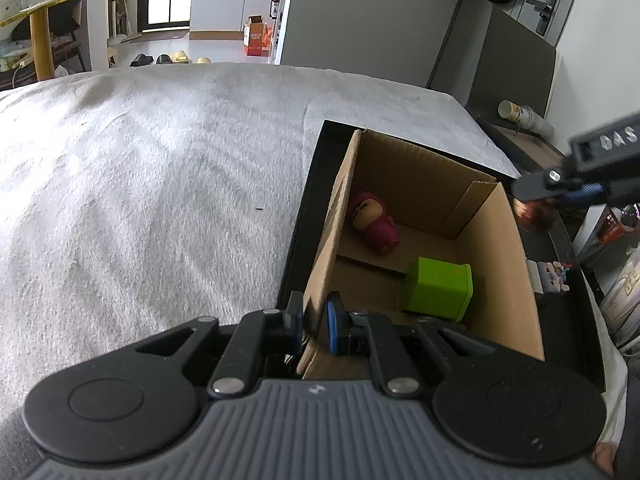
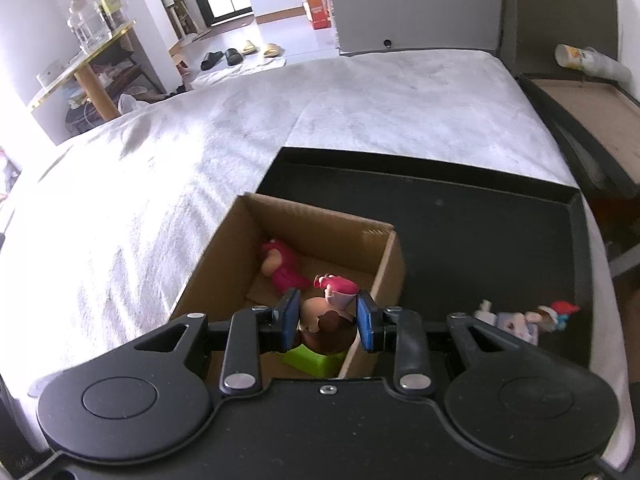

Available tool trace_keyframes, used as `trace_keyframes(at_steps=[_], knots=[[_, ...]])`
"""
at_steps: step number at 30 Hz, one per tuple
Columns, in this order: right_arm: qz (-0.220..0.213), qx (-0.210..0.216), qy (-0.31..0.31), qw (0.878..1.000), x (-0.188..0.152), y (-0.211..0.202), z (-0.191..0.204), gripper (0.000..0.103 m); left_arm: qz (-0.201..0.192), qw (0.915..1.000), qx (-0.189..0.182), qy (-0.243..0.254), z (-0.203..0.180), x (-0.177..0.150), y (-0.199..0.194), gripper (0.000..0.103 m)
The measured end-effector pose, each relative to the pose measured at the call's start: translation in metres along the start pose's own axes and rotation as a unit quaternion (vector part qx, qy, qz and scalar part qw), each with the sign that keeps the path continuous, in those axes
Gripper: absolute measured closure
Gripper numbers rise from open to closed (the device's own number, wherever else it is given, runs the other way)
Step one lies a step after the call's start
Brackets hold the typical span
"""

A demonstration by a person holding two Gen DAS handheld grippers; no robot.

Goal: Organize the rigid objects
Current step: 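Carry the doll figure over the box and lower it inside, then move the right gripper to the blue-and-white bunny block figure and close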

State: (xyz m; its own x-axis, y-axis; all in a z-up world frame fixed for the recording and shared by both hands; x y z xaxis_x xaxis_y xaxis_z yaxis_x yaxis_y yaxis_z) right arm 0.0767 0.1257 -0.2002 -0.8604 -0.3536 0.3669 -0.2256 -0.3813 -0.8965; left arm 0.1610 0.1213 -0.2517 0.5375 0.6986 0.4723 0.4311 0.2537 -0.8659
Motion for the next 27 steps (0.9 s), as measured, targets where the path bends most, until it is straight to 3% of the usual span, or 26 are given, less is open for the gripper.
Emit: trace_keyframes(at_steps=[9, 27], knots=[[-0.035, -0.006, -0.001, 0.999, 0.011, -0.005, 0.005, 0.060, 0.007, 1.0000, -0.003, -0.002, 0.001, 0.001, 0.002, 0.092], [-0.031, -0.043, 0.110, 0.992, -0.044, -0.024, -0.098, 0.055, 0.028, 0.9984, 0.043, -0.026, -0.006, 0.002, 0.002, 0.092]])
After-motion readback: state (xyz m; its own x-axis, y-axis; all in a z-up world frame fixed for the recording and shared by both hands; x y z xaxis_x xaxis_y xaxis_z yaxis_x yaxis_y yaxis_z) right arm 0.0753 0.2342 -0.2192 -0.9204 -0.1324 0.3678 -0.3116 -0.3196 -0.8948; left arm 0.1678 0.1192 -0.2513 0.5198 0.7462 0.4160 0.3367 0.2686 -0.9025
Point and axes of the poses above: each gripper's, at about its wrist camera, not at the fingertips, and y roughly the way its jaws point, z to its left, x to its top, the point moved 8 cm from there along y, roughly the way its jaws point, and after that the axes turned 12 degrees about z, right-handed, at the moved point
